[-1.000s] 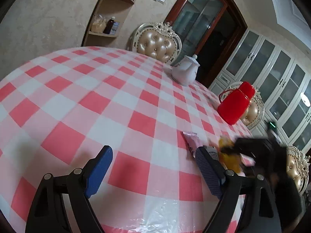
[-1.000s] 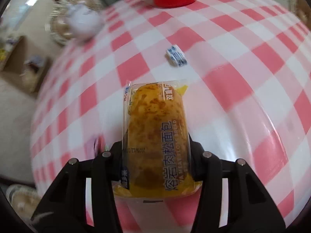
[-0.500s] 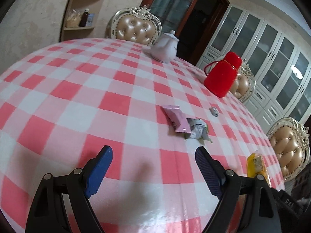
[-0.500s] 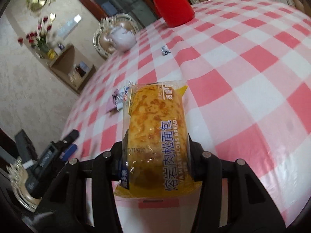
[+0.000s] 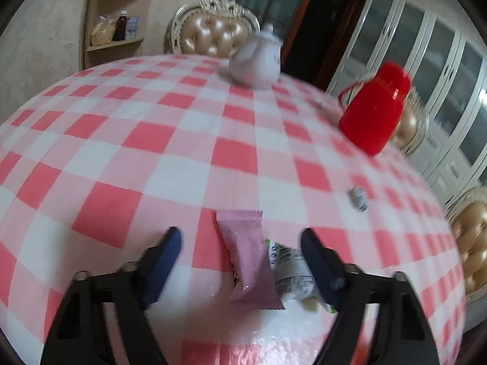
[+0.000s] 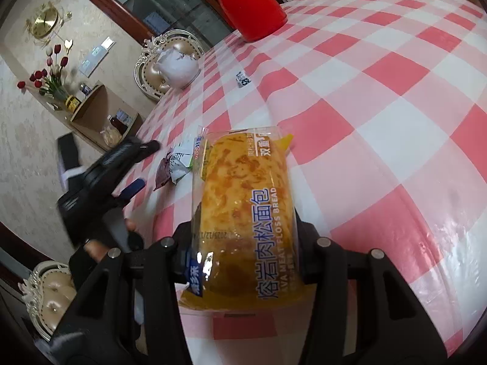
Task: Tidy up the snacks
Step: 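Grasp the pink wrapped packet with the left tool, then carry both packets over the white box and open both tools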
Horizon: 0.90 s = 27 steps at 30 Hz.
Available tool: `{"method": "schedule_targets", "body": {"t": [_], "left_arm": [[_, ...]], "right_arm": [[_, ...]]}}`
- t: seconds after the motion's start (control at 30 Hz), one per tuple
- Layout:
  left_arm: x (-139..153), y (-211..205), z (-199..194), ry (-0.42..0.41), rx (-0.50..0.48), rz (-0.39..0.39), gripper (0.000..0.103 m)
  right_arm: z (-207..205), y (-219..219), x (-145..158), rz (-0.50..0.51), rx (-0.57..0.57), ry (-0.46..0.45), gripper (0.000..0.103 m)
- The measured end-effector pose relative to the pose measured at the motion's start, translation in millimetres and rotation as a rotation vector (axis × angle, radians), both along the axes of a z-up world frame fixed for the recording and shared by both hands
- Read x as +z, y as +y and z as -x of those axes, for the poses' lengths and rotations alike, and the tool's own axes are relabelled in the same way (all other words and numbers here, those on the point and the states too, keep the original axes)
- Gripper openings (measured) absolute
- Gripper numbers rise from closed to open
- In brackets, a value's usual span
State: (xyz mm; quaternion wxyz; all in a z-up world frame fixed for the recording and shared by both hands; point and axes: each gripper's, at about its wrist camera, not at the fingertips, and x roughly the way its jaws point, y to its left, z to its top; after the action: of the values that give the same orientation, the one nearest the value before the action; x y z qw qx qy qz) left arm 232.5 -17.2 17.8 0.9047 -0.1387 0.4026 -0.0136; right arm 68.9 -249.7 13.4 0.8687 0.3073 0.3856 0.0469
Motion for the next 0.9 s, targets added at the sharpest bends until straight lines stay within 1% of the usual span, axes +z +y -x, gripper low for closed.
{"method": "schedule_targets", "body": {"t": [0.03,0.07,0.1,0.13,0.17,0.2,0.23,0.3,0.4,0.47,0.6,0.7,0.73,0.8,0.9], "left_arm": [[-5.8,-0.8,-4.4,0.029,-0.012,-0.001,0.056],[-8.9,-1.2,-5.8,0.045,-0.019,-0.012,0.053],[-7.6,-3.4,-4.7,0.034,-0.023,-0.050,0.045],[-8.3,-5.4,-3.4,0.044,-0.040,-0.078,0.038],[-8.7,-5.7,-1.6,0.046,-0.049,-0.087,0.034],[-8.6,-5.6,1.7,0.044,-0.058,-0.101,0.025],[-8.6,-5.7,6.1,0.046,-0.076,-0.117,0.023],[-7.9,-2.5,18.0,0.043,-0.107,-0.116,0.023],[-6.1,3.3,36.0,0.033,-0.123,-0.104,0.023],[-2.3,8.8,51.8,0.014,-0.115,-0.114,0.023],[7.0,22.1,84.4,-0.028,-0.102,-0.109,0.023],[14.9,36.1,106.5,-0.064,-0.077,-0.077,0.023],[17.0,42.0,114.0,-0.074,-0.069,-0.055,0.023],[18.5,50.3,126.4,-0.084,-0.055,-0.029,0.023],[15.4,59.6,146.0,-0.088,-0.039,-0.027,0.023]], "right_arm": [[-0.4,0.4,0.0,0.003,0.001,0.000,0.053],[-0.8,0.3,-0.1,0.003,0.002,0.001,0.053],[-2.1,-0.1,0.0,0.004,0.003,0.001,0.053],[-2.1,-0.2,0.0,0.004,0.004,0.001,0.053],[-2.1,-0.3,0.0,0.004,0.004,0.001,0.053],[-2.2,-0.2,0.0,0.005,0.004,0.001,0.053],[-2.3,0.2,0.0,0.009,0.006,0.000,0.053],[-1.9,1.1,0.3,0.015,0.011,-0.001,0.053],[-1.4,-0.9,-0.9,-0.003,0.019,-0.003,0.053],[-0.6,-1.2,-0.7,-0.010,0.027,-0.007,0.053],[1.7,1.2,2.4,-0.001,0.045,-0.025,0.052],[1.2,3.2,3.0,0.001,0.063,-0.033,0.052],[0.9,3.6,2.8,-0.002,0.069,-0.035,0.052],[1.3,3.2,3.0,-0.016,0.075,-0.046,0.052],[3.0,4.0,4.6,-0.029,0.086,-0.071,0.052]]}}
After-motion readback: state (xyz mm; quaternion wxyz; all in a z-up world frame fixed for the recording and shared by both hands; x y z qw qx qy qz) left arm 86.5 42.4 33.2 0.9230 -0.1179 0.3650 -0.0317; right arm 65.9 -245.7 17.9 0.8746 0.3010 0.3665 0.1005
